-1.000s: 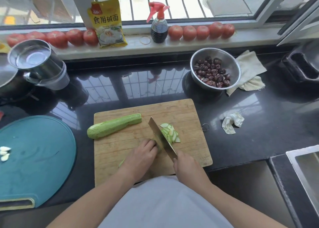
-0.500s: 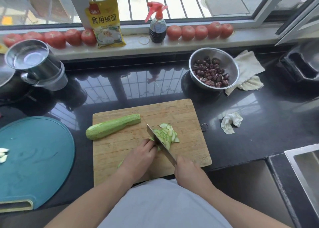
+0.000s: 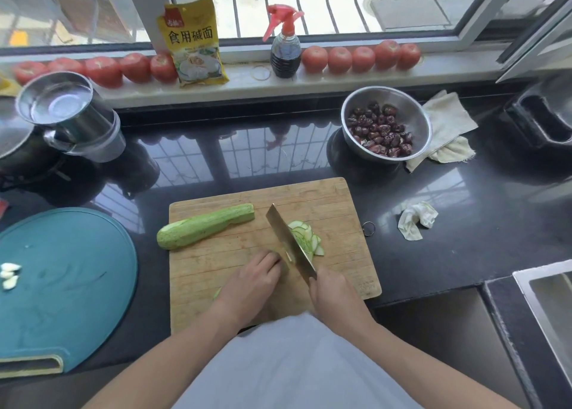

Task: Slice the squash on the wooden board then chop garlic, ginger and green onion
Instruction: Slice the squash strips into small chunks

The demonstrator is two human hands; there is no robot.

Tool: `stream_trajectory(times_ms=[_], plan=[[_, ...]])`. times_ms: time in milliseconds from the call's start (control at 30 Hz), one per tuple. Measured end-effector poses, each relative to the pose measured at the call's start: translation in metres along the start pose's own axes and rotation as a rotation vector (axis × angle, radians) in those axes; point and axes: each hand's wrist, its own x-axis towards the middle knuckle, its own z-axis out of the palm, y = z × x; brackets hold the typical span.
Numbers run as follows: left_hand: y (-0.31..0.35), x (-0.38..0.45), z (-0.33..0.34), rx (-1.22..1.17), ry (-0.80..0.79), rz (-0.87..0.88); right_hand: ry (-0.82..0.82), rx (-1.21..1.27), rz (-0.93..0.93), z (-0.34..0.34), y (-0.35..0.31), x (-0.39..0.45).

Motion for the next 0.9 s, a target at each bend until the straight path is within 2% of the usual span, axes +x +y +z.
stream_trajectory(times_ms=[133, 600, 733, 900], plan=[[0.001, 0.002, -0.001, 0.012, -0.001, 0.013, -0.035, -0.041, -0.07, 0.003, 0.0, -0.009], [0.0, 0.003, -0.005, 0.039, -0.073, 0.021, -0.139, -0.179, 0.016, 0.005, -0.014, -0.001], [0.002, 0.003, -0.006, 0.021, -0.037, 0.034, -0.062, -0.061, 0.011, 0.009, -0.025, 0.016], [0.0, -0.003, -0.005, 0.004, 0.003, 0.007, -0.025, 0.053, 0.021, 0.001, 0.0, -0.002]])
